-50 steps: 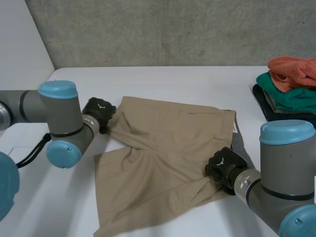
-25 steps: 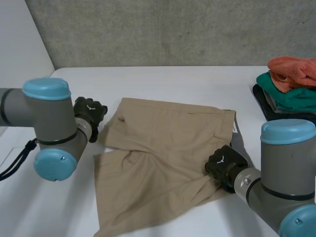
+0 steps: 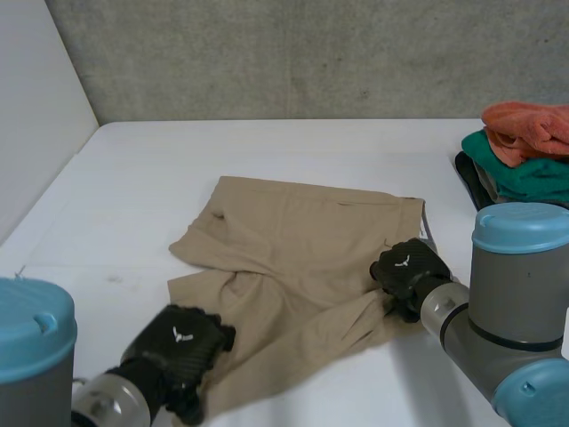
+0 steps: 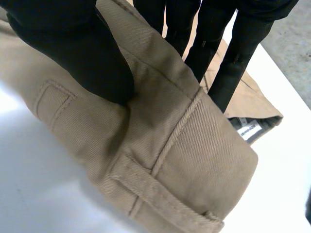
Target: Fold the laundry.
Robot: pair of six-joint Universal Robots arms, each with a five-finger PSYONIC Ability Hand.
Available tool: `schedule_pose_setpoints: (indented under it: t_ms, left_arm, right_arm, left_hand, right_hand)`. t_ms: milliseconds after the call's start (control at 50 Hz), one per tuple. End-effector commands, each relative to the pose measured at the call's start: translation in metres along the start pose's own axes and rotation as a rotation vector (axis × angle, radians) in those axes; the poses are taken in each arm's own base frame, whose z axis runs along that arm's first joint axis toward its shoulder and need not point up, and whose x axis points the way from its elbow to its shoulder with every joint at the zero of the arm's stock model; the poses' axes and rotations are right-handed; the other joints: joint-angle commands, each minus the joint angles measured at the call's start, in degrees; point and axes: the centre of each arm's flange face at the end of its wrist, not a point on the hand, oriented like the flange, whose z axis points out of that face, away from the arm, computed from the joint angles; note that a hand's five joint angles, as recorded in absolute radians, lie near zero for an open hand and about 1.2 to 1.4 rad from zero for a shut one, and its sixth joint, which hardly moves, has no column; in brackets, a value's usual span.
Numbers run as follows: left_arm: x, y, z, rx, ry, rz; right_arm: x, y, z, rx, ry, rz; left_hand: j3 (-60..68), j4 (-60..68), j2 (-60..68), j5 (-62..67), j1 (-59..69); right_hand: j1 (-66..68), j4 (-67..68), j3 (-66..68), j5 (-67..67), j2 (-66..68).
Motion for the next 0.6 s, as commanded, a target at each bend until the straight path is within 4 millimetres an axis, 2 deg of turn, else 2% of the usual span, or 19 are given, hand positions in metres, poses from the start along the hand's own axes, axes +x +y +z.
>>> schedule_pose_setpoints:
  t_ms: [20, 100, 180, 260, 300, 320, 380, 420, 500, 560, 600]
  left_arm:
    - [0.002, 0.013, 0.004, -0.059, 0.006, 0.001]
    - [0.006, 0.022, 0.014, -0.099, 0.021, 0.004]
    - [0.007, 0.022, 0.025, -0.067, 0.011, 0.006]
    - [0.004, 0.014, 0.027, 0.009, -0.037, 0.014]
    - [0.003, 0.010, 0.020, 0.027, -0.046, 0.033]
    - [0.004, 0.010, 0.014, 0.027, -0.041, 0.042]
    - [0.017, 0.017, -0.014, -0.046, 0.044, 0.170]
    - [0.028, 0.028, -0.035, -0.149, 0.147, 0.294]
    - [0.031, 0.032, -0.049, -0.210, 0.224, 0.380]
    - [0.028, 0.023, -0.045, -0.165, 0.194, 0.378]
    - [0.022, 0.007, -0.036, -0.086, 0.139, 0.370]
  right_arm:
    - [0.004, 0.001, 0.001, -0.005, 0.041, 0.011]
    - [0.004, 0.002, 0.001, -0.007, 0.041, 0.011]
    - [0.005, 0.001, -0.004, -0.008, 0.048, 0.012]
    - [0.006, -0.001, -0.017, -0.023, 0.034, -0.008]
    - [0.005, -0.002, -0.029, -0.048, 0.008, -0.023]
    - [0.003, -0.001, -0.044, -0.088, -0.037, -0.056]
    - [-0.003, 0.005, -0.069, -0.183, -0.140, -0.147]
    - [-0.008, 0.015, -0.089, -0.270, -0.237, -0.240]
    - [0.005, 0.020, -0.092, -0.289, -0.234, -0.277]
    - [0.013, 0.023, -0.086, -0.288, -0.192, -0.257]
    - [0.014, 0.022, -0.084, -0.279, -0.185, -0.254]
  left_hand:
    - [2.11, 2.75, 1.92, 2.62, 1.70]
    - [7.64, 8.28, 7.45, 8.15, 7.23]
    - [52.61, 53.25, 52.41, 53.12, 52.20]
    - [52.73, 53.37, 52.53, 53.23, 52.31]
    - [52.73, 53.37, 52.53, 53.23, 52.31]
    - [52.73, 53.37, 52.53, 53.23, 52.31]
    - [52.73, 53.37, 52.53, 53.23, 52.31]
    - [52.73, 53.37, 52.53, 53.23, 52.31]
    - [52.73, 53.37, 52.53, 53.23, 52.31]
    - [52.73, 53.37, 52.53, 53.23, 52.31]
    - [52.73, 53.37, 52.53, 53.23, 52.31]
  right_hand:
    - [15.87, 11.34, 11.78, 11.49, 12.34]
    - [15.87, 11.34, 11.78, 11.49, 12.34]
    - [15.87, 11.34, 11.78, 11.49, 12.34]
    - [15.87, 11.34, 11.78, 11.49, 12.34]
    - [15.87, 11.34, 11.78, 11.49, 12.34]
    - [15.87, 11.34, 11.78, 11.49, 12.34]
    - [15.87, 11.34, 11.78, 11.49, 12.34]
    - [15.87, 11.34, 11.78, 11.49, 12.34]
    - [15.87, 11.34, 11.78, 11.49, 12.34]
    - [15.87, 11.34, 11.78, 11.49, 12.34]
    - [15.87, 11.34, 11.78, 11.49, 12.34]
